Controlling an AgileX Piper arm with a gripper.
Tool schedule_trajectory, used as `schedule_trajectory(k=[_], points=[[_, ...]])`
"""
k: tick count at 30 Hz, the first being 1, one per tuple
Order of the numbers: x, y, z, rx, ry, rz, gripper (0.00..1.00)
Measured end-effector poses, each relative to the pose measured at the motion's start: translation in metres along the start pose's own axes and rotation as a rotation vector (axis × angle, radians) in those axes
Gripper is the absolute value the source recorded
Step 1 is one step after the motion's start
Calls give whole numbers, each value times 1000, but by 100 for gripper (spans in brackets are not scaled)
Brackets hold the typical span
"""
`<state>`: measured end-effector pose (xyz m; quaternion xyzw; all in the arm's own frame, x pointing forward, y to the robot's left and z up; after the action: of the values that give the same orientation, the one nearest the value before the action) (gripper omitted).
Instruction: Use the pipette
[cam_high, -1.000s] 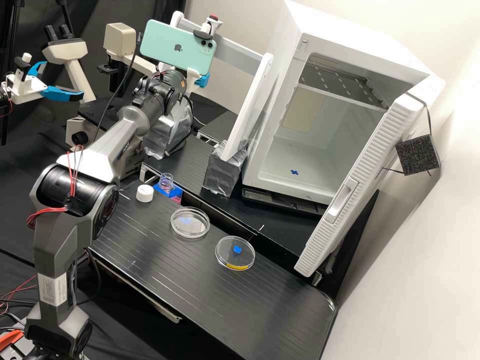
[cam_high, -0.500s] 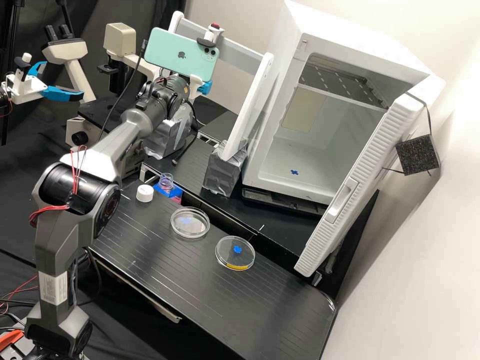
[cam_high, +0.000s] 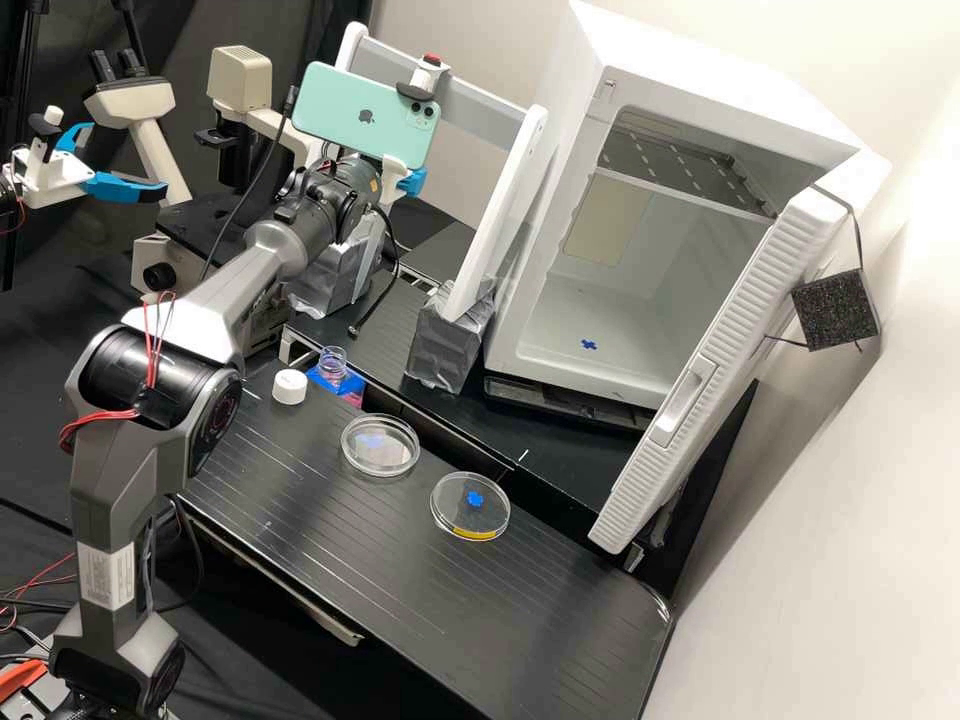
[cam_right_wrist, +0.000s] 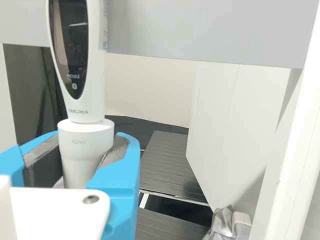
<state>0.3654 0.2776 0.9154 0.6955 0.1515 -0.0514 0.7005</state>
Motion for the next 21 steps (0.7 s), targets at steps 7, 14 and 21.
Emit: schedule_trajectory(k=[7, 14, 21], points=[[1, 3, -1, 2, 15, 36, 100], [-2, 4, -2, -3, 56, 84, 100], [-37, -8, 9, 13, 97, 127, 100]])
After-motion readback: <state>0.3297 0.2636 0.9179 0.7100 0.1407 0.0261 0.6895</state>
